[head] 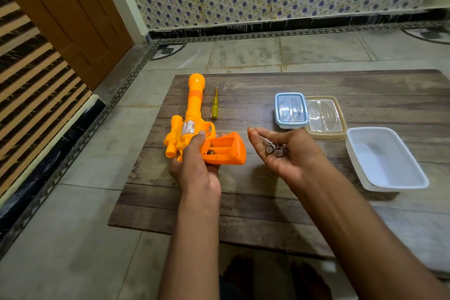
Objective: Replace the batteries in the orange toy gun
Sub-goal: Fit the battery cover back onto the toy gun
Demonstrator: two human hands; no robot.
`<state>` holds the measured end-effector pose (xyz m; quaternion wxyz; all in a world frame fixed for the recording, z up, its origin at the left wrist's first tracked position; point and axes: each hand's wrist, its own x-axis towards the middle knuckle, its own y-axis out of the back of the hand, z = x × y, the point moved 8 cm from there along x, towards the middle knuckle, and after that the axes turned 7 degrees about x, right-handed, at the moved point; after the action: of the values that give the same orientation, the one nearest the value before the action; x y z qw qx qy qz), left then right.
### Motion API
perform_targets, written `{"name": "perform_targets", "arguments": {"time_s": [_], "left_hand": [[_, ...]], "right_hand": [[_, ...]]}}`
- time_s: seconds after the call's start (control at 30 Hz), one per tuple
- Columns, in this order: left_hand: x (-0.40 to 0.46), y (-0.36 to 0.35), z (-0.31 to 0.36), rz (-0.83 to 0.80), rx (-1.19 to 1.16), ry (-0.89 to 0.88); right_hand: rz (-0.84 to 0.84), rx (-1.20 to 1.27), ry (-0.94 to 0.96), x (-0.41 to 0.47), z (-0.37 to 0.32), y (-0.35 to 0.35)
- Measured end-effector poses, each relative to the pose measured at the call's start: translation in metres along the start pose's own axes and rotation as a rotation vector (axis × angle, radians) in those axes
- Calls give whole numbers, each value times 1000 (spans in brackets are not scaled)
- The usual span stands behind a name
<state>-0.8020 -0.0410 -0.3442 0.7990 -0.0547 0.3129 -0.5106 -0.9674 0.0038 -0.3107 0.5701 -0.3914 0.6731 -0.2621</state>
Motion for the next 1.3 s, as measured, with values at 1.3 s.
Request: {"name": "perform_targets", "arguments": {"time_s": [1.3], "left_hand": [[2, -1, -2, 35, 102, -69]], "right_hand": [[-229, -1351, 600, -10, -24, -32]]}}
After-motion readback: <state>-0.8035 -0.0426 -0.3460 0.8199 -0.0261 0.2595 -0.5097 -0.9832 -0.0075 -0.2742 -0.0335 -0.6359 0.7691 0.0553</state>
